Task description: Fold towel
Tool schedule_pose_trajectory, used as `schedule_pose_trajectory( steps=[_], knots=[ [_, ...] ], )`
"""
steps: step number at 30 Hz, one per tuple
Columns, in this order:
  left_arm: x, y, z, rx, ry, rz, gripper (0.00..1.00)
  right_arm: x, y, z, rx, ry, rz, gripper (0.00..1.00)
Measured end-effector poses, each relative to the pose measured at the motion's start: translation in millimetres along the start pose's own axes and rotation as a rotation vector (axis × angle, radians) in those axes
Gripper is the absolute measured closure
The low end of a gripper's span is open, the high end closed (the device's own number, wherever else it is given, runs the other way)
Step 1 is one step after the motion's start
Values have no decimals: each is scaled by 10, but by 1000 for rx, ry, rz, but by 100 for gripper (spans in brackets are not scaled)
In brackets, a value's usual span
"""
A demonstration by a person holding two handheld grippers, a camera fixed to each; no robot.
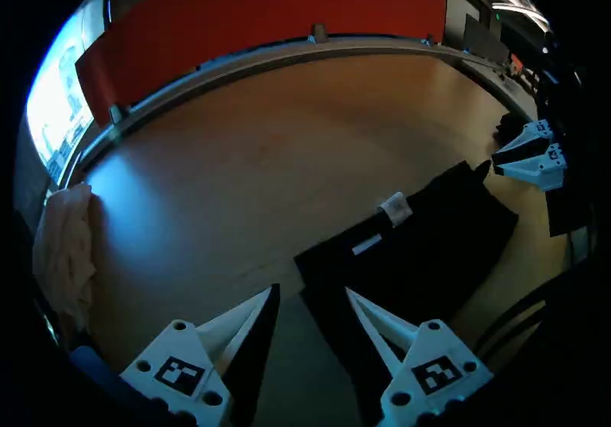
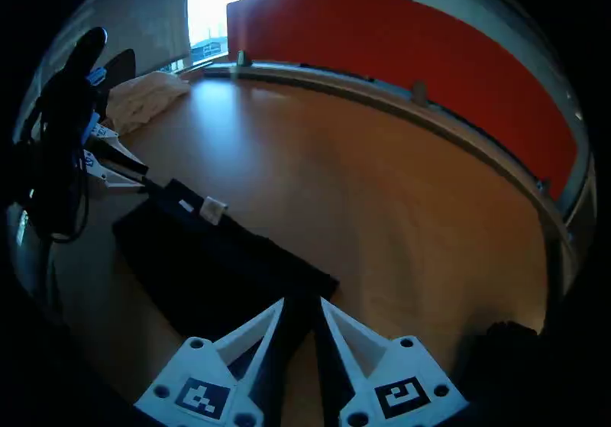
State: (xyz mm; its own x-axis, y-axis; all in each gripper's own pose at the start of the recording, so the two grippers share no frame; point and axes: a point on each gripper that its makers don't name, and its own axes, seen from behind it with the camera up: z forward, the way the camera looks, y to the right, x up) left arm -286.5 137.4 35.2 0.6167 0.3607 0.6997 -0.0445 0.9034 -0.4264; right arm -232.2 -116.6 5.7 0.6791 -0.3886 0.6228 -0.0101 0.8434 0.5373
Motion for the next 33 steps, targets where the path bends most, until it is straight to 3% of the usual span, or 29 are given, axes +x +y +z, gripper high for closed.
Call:
schedule_pose_trajectory(
  steps=[2, 5, 6, 8, 10, 12, 20, 33],
  knots=[
    [15, -25, -1, 9, 2, 5, 44, 4, 31, 2, -13, -1, -2, 81],
    [39, -57, -24, 20, 9, 12, 28, 15, 43, -6, -18, 1, -3, 75],
    [43, -61, -34, 21, 10, 13, 23, 18, 44, -11, -19, 2, -2, 70],
    [46, -59, -51, 19, 11, 15, 21, 22, 42, -23, -19, 5, 3, 55],
    [33, -48, -59, 13, 7, 8, 21, 16, 40, -38, -21, 7, 7, 34],
    [15, -34, -65, 5, 3, -2, 21, 6, 34, -54, -22, 9, 11, 27],
    [-42, -5, -107, -4, 0, -33, 21, -42, -10, -137, -17, 13, 19, 26],
    [-299, 60, -347, 4, -1, -65, 21, -158, -142, -359, -13, 23, 20, 26]
  ],
)
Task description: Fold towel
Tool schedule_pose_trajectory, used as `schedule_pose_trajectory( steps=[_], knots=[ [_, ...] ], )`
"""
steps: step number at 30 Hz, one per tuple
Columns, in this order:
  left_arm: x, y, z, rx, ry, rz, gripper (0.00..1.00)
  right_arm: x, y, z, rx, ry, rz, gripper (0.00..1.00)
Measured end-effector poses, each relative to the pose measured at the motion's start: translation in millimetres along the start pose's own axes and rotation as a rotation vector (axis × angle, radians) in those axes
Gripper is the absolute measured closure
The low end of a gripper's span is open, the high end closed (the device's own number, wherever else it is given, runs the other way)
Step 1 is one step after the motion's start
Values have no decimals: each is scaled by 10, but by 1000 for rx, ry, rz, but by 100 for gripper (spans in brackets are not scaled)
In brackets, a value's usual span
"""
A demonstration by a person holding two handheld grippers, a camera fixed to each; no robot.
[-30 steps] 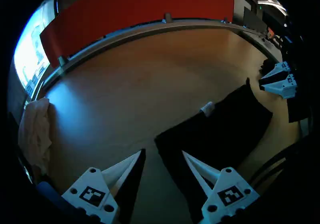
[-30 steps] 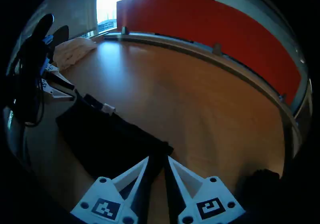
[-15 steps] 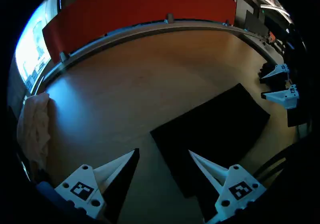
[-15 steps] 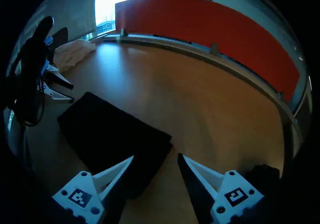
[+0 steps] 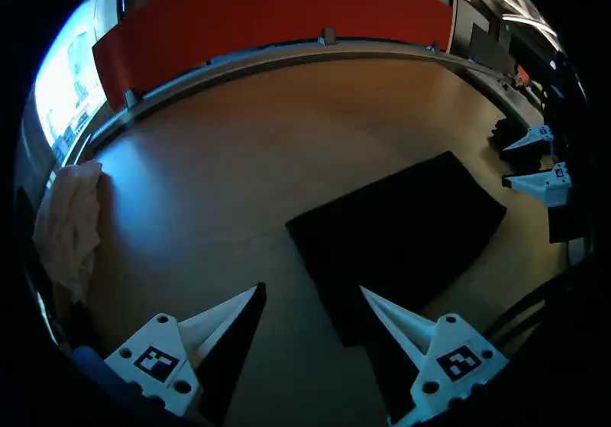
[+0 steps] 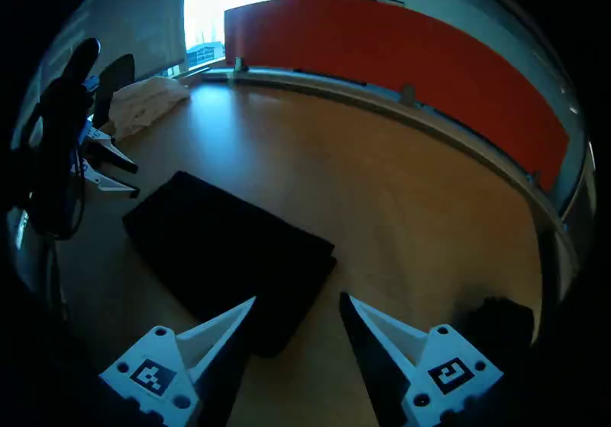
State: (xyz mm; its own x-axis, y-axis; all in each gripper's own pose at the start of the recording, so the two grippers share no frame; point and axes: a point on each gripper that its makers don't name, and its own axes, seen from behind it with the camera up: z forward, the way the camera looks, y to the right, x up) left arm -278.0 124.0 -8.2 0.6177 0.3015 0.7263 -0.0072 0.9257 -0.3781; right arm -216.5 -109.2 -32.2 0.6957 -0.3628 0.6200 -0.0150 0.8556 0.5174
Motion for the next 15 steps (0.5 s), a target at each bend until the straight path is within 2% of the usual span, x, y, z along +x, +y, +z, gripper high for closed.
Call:
schedule_pose_trajectory(
  steps=[9, 15],
  knots=[
    [-237, 60, -154, 5, -8, -27, 21, -86, -50, -175, -8, 7, 11, 26],
    [-327, 64, -204, 11, -9, -48, 20, -154, -61, -214, -5, 1, 15, 26]
  ],
)
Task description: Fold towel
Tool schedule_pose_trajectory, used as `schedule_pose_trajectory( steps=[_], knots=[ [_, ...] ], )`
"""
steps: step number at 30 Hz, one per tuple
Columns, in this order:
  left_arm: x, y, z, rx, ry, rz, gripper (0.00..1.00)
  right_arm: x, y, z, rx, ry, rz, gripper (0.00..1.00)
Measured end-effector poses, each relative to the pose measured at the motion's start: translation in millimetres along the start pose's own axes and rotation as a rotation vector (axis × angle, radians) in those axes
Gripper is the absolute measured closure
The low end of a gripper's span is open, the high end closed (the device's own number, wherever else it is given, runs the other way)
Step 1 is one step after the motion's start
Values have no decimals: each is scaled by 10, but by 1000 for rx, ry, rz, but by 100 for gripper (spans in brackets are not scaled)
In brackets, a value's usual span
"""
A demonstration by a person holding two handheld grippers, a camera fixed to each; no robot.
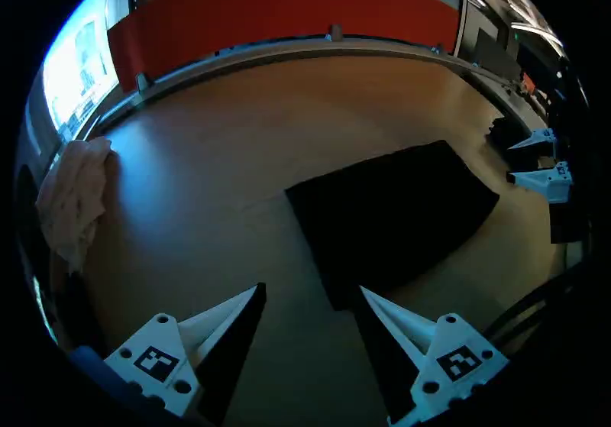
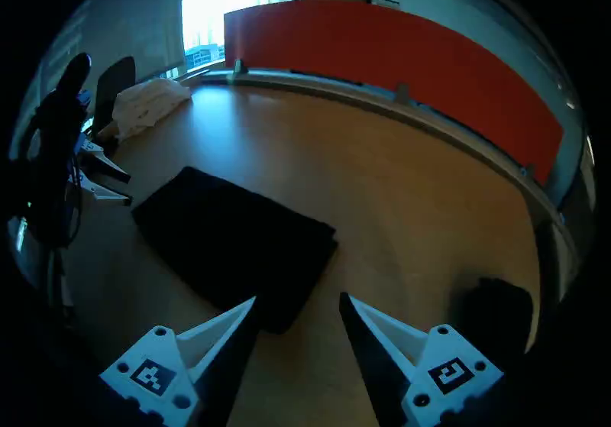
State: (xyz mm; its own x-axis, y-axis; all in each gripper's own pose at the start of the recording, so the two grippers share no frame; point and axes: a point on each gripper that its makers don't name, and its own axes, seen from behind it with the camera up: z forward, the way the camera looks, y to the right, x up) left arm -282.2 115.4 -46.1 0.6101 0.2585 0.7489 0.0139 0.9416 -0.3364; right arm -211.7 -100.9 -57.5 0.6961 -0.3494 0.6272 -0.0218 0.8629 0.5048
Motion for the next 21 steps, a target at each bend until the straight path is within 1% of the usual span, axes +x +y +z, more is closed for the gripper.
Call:
schedule_pose_trajectory(
  steps=[8, 14, 17, 21],
  knots=[
    [-71, -25, -53, 13, 6, -27, 20, -35, -38, 19, 12, -5, -11, 26],
    [-130, -54, -109, 26, 11, -47, 21, -61, -66, 39, 30, -11, -32, 26],
    [-189, -63, -159, 28, 13, -63, 21, -68, -81, 43, 43, -11, -45, 26],
    [-289, -110, -243, 41, 14, -94, 21, -76, -87, 67, 58, -17, -62, 26]
  ],
)
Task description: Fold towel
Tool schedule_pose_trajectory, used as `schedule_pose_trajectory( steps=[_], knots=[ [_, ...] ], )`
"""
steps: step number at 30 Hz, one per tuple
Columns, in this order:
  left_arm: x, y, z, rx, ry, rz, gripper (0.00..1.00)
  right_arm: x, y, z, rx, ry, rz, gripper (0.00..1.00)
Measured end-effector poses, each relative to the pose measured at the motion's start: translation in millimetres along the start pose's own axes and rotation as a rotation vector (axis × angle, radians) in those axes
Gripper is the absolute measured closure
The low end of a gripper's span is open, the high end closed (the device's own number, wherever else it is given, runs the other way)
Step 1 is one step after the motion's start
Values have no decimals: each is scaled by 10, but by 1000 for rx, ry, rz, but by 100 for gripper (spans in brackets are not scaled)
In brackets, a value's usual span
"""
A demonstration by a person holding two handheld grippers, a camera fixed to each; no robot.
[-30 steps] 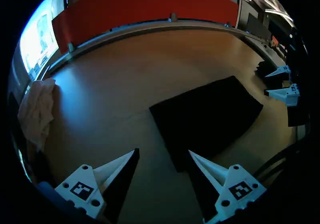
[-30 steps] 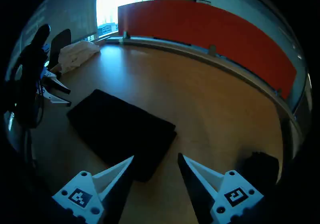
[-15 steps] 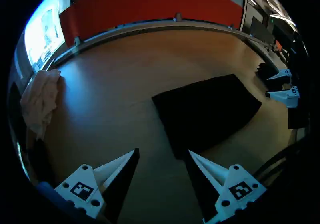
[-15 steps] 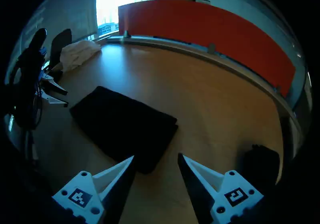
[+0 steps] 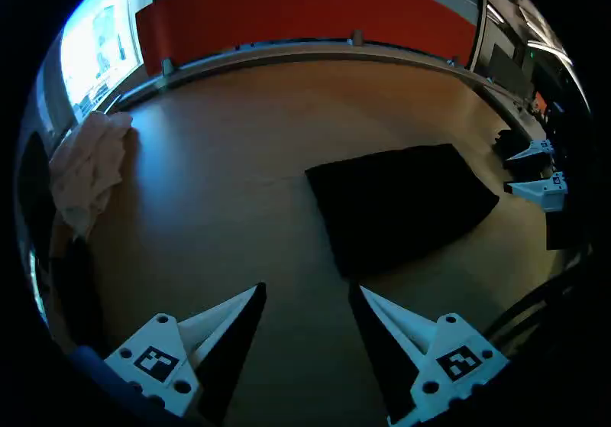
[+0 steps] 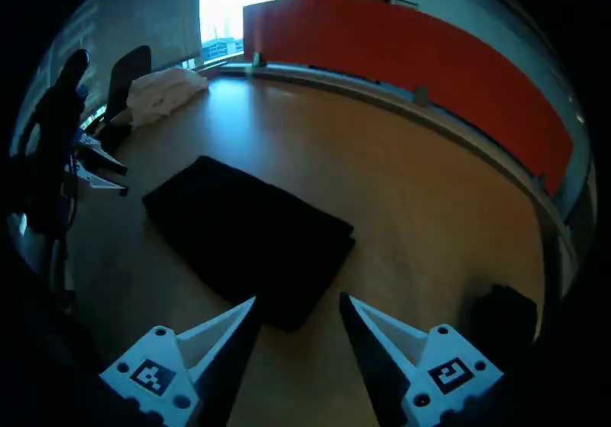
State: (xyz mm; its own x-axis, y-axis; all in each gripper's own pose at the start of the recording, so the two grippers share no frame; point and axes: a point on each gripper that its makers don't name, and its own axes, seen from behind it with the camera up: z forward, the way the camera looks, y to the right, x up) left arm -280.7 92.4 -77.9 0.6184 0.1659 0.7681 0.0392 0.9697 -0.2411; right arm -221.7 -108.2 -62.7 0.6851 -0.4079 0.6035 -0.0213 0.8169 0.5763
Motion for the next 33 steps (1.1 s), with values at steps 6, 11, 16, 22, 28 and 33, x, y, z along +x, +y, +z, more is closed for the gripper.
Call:
schedule_pose_trajectory(
  steps=[6, 11, 16, 22, 28, 33],
  knots=[
    [-121, -93, -130, 25, 6, -41, 20, 7, -18, 52, 17, -9, -27, 26],
    [-208, -144, -200, 41, 4, -64, 20, 17, -66, 81, 37, -12, -43, 26],
    [-287, -172, -247, 52, 2, -82, 20, -27, -101, 100, 57, -25, -62, 26],
    [-383, -194, -317, 63, -3, -101, 20, -157, -106, 117, 69, -53, -88, 26],
    [-479, -207, -400, 75, -7, -110, 21, -306, -82, 127, 78, -78, -98, 29],
    [-534, -210, -473, 81, -6, -117, 20, -382, -91, 125, 101, -92, -105, 37]
  ],
)
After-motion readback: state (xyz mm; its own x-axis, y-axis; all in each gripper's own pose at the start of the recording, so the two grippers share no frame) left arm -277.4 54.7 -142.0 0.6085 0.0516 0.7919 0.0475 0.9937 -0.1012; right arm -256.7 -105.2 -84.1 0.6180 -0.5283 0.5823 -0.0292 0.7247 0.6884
